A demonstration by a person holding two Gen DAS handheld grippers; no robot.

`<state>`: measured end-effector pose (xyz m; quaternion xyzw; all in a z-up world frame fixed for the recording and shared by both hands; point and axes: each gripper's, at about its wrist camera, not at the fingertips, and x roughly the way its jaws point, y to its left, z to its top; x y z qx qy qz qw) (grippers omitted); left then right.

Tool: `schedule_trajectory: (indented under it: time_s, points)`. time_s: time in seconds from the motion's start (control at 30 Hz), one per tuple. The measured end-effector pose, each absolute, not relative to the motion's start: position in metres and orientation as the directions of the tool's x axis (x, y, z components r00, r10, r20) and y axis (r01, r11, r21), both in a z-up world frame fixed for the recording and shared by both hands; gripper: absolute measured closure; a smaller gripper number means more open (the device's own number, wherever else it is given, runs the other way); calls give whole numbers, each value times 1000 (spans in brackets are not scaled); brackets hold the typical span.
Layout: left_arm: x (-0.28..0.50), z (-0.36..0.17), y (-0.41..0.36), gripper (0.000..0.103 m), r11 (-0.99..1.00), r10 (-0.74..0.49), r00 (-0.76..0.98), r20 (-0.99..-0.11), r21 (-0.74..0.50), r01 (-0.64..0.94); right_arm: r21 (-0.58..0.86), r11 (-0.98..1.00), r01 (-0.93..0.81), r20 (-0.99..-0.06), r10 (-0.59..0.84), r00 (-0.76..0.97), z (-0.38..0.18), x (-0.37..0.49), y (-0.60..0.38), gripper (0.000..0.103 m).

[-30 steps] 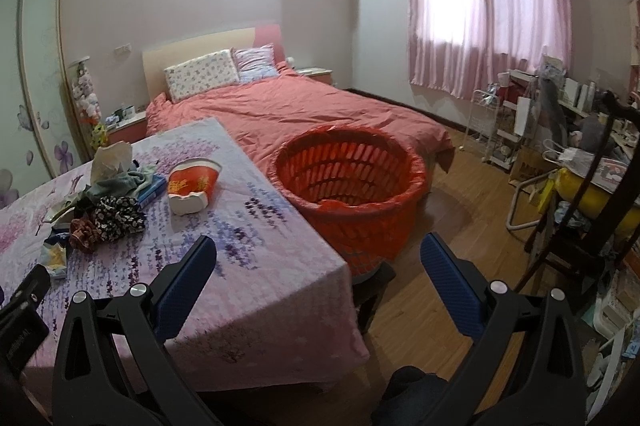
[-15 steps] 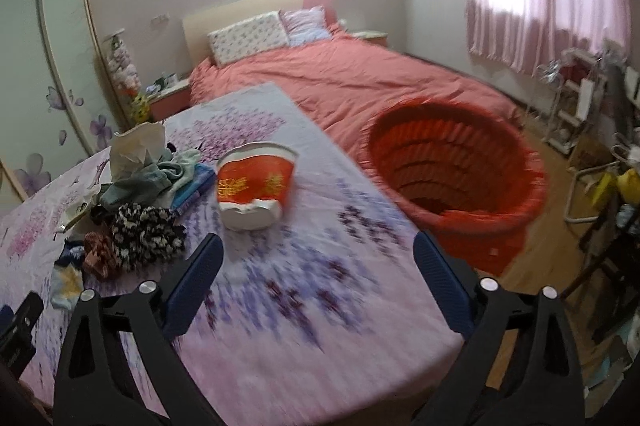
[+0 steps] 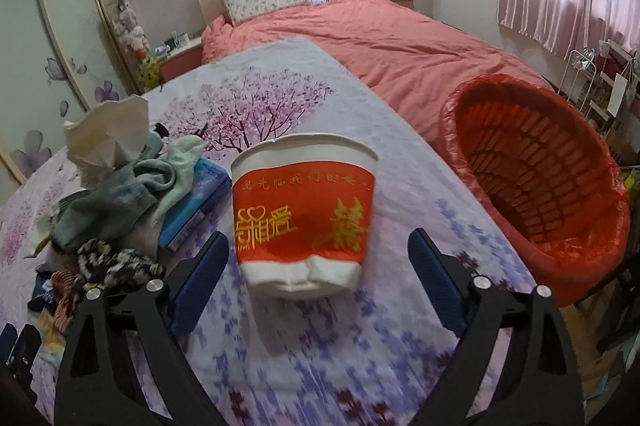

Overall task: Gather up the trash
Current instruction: 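Grasp the red-and-white paper cup with the right tool while the left tool grasps the blue snack bag, then carry the cup and snack bag to the orange basket and open both tools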

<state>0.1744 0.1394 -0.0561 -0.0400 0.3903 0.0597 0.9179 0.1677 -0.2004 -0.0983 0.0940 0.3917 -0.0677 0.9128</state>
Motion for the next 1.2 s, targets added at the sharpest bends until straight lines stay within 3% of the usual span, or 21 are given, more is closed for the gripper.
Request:
schedule_trajectory:
  time_s: [0.4,0.53,0.67,1.2]
  points:
    - [213,-83,135,34,993,52,607,-793,-26,-119,99,975,200,-765,-54,642,-108,181,-198,32]
    - [222,-83,138,42,992,52,612,-789,-28,-120,105,976,190,-762,-44,646,-108,187,-198,32]
    - [224,-81,139,57,993,44,614,-788,-34,-115,93,978,187,-764,-51,644,-108,191,-195,32]
    - [200,-59,136,61,993,-22,649,-761,-90,-73,151,974,167,-724,-6,690,-90,164,-208,33]
